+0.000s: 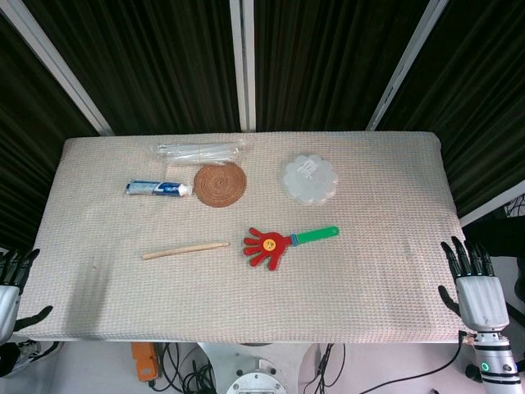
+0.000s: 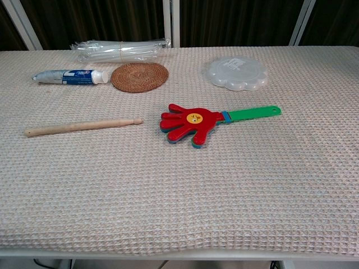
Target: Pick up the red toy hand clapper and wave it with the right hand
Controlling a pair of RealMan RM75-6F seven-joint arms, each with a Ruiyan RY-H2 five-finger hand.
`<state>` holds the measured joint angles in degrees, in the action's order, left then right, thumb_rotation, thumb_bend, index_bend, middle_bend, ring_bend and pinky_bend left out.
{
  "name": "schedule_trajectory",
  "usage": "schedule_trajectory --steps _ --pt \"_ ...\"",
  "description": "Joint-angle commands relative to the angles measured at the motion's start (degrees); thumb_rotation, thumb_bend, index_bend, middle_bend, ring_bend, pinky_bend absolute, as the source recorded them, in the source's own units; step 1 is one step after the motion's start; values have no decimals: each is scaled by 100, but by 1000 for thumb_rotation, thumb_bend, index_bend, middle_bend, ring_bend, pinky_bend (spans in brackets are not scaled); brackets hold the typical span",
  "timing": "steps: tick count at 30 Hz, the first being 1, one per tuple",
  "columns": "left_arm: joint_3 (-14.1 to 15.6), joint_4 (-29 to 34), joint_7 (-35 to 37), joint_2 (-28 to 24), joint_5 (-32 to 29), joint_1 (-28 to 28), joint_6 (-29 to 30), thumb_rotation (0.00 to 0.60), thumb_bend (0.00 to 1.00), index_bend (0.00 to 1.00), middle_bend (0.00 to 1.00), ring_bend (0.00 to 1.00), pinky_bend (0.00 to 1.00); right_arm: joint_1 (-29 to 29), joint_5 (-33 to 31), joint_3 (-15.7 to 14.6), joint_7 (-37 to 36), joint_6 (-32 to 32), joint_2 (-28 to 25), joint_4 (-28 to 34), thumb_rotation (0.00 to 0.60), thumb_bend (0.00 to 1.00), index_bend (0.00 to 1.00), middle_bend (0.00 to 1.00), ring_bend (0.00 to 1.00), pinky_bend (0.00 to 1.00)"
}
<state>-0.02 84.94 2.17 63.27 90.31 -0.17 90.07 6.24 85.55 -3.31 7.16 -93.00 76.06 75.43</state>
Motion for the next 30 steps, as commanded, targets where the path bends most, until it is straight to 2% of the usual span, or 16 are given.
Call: schedule_trajectory --steps 1,7,11,16,19,23,27,30 --pt "-4 5 -9 11 11 -1 19 600 95 43 35 0 27 -11 33 39 -10 61 -31 40 600 205 0 0 0 0" --pt "9 61 -38 9 34 5 45 600 95 43 34 0 27 24 128 114 -33 217 -127 176 600 205 0 0 0 0" --pt "17 83 -25 -6 28 13 47 600 95 43 34 0 28 160 152 171 45 504 -277 478 600 203 0 0 0 0" --pt "7 80 23 -33 -9 -11 -6 600 95 43 34 0 26 620 50 256 548 1406 -623 1351 600 190 0 0 0 0" --pt "20 39 53 -8 -2 4 13 600 95 43 34 0 26 1078 -150 474 1018 2082 -773 1920 600 187 0 0 0 0" --pt "38 36 37 30 -14 34 30 600 95 43 34 0 26 1748 -731 933 1658 2920 -549 2351 600 186 1 0 0 0" --pt "35 52 19 46 5 44 68 600 95 43 34 0 26 2294 -1435 1323 2222 3412 -61 2277 600 190 34 0 0 0" --pt "30 28 50 65 -32 48 50 600 95 43 34 0 27 2660 -1911 1579 2532 3577 385 2105 600 191 98 6 0 0"
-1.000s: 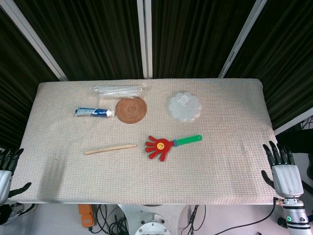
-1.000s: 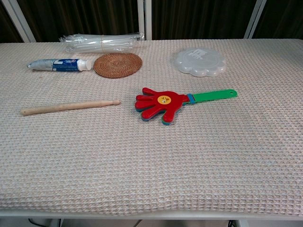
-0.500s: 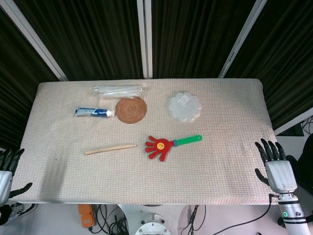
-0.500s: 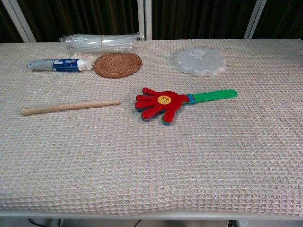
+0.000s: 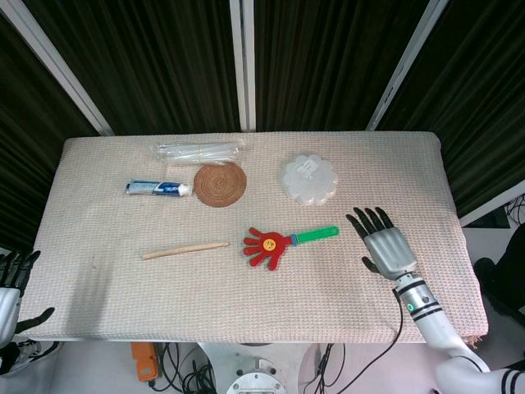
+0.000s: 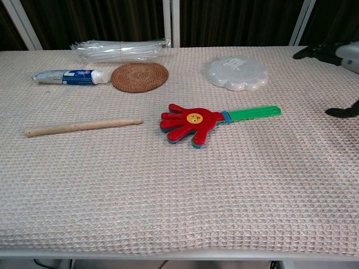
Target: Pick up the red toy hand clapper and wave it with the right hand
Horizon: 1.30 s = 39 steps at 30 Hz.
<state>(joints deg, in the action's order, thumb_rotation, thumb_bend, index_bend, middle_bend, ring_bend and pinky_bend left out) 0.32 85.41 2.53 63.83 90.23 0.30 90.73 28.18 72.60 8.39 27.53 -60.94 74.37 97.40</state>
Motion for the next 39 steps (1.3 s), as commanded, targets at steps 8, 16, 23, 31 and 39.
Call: schedule_trajectory --steps 8,16,23,31,39 --pt "-21 -193 237 40 -127 -12 -113 600 95 43 34 0 27 1319 -2003 529 1510 781 1318 -404 600 193 130 3 0 0" --pt "-24 -282 381 41 -112 -6 -86 600 94 43 34 0 27 1887 -3000 495 2237 566 1884 -720 600 192 150 6 0 0" --pt "-21 -305 430 36 -99 7 -57 600 95 43 34 0 27 2163 -3334 454 2292 455 2224 -1004 600 191 222 17 0 0" --pt "-33 -344 503 30 -90 30 8 600 95 43 34 0 26 2347 -3405 446 2180 362 2478 -1231 600 202 306 34 0 0" --pt "-36 -397 554 46 -105 48 23 600 95 43 34 0 27 2430 -3368 395 2028 336 2637 -1459 600 229 398 59 0 0"
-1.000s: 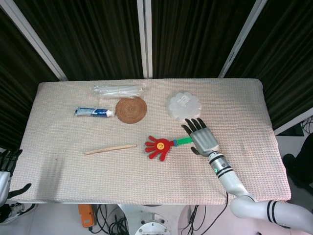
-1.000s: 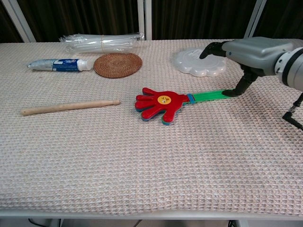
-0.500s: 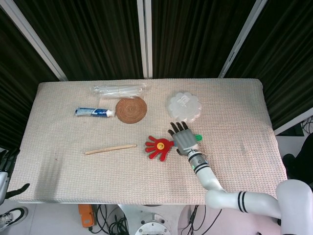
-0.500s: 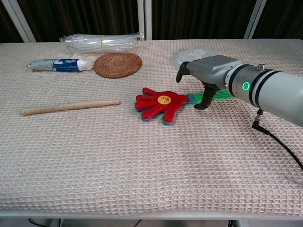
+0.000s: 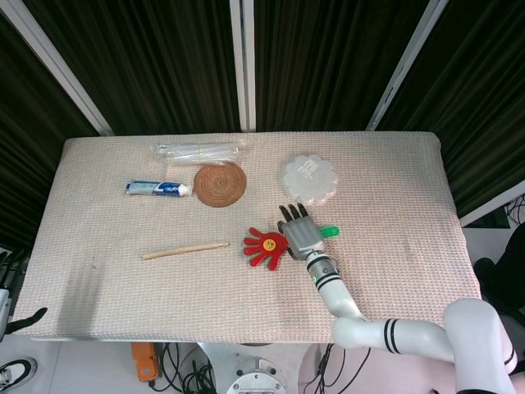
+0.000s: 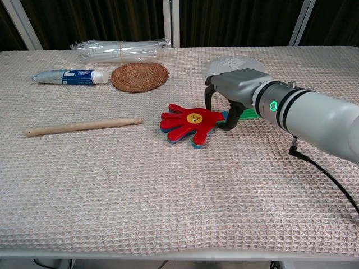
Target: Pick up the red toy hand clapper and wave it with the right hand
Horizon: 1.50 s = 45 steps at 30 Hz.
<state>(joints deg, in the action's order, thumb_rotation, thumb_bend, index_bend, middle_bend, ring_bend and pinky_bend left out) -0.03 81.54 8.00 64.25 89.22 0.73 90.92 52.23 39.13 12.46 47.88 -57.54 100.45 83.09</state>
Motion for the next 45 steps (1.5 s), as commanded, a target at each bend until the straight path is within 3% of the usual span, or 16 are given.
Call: schedule_trajectory --steps 1,8,16,23,27,30,35,45 --pt "-1 -18 13 5 -6 7 6 600 95 43 34 0 27 34 -35 -15 -8 -8 41 -40 600 230 399 60 0 0" --pt "7 -44 56 9 5 18 14 600 95 43 34 0 28 106 -163 -35 28 -51 104 -101 600 238 425 68 0 0" --pt "13 -46 77 17 17 12 2 600 95 43 34 0 27 68 -68 -103 -46 -191 77 -62 600 276 542 123 0 0" --pt "9 -36 81 24 21 -8 -25 600 95 43 34 0 28 -67 172 -170 -379 -221 40 -76 600 326 660 275 6 0" --pt "5 -45 106 30 27 -25 -43 600 95 43 34 0 28 -219 677 -168 -990 -216 21 -146 600 404 752 363 93 13" --pt "1 -57 144 35 27 -30 -44 600 95 43 34 0 28 -388 1293 -162 -1730 -284 17 -221 600 461 821 438 174 82" --pt "6 -59 166 40 44 -22 -19 600 95 43 34 0 28 -615 1943 -167 -2605 -396 -10 -307 600 471 880 521 273 223" --pt "3 -60 160 51 76 -27 17 600 95 43 34 0 29 -872 2404 -139 -3382 -464 50 -490 600 477 936 631 536 741"
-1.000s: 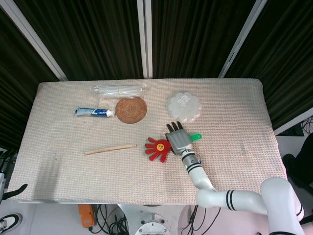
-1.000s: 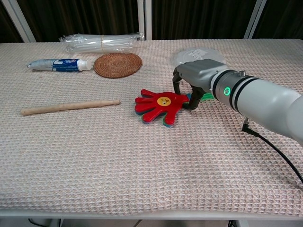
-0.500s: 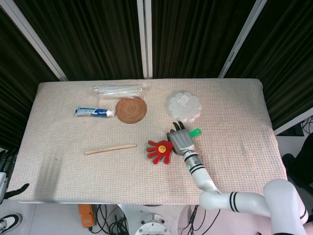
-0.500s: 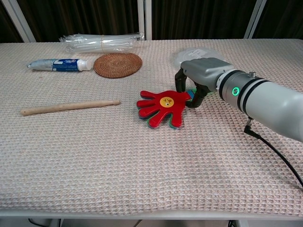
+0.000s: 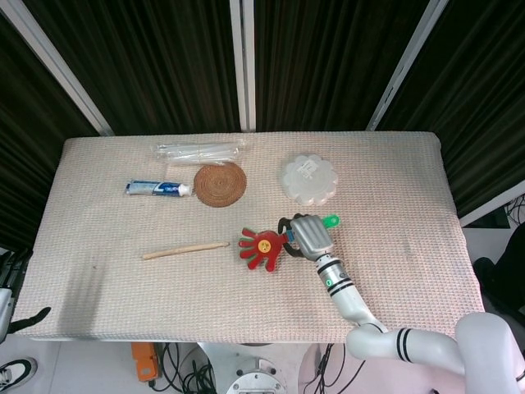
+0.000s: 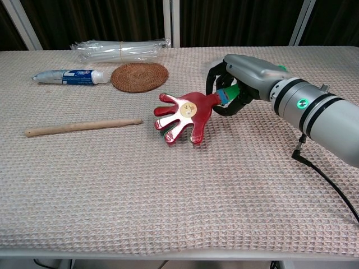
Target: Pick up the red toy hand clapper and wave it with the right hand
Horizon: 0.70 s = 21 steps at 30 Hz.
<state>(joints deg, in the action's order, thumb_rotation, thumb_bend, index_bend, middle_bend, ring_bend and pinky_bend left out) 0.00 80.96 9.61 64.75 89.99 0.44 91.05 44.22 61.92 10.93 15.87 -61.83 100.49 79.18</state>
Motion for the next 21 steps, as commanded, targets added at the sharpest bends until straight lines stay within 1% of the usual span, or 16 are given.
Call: schedule_trajectory --steps 1,5,10,14,19,21 --pt "0 -4 -1 1 -3 5 8 600 95 43 34 0 30 -90 164 18 -255 -38 65 -133 600 477 941 641 553 775" --pt "3 -27 26 14 -26 19 6 600 95 43 34 0 30 -157 335 56 -592 -41 128 -277 600 484 943 669 595 838" --pt "-1 -40 42 13 -37 30 20 600 95 43 34 0 31 -265 494 168 -1112 -101 156 -315 600 511 950 712 683 902" --pt "-3 -32 33 6 -43 42 37 600 95 43 34 0 31 -423 453 399 -1887 -98 102 -155 600 519 973 737 749 949" --pt "-7 1 0 -8 -36 47 55 600 95 43 35 0 31 -613 358 681 -2785 -22 -77 101 600 523 989 753 778 968" --pt "-10 14 -14 -11 -38 43 50 600 95 43 34 0 31 -696 352 817 -3391 132 -250 327 600 523 991 755 784 971"
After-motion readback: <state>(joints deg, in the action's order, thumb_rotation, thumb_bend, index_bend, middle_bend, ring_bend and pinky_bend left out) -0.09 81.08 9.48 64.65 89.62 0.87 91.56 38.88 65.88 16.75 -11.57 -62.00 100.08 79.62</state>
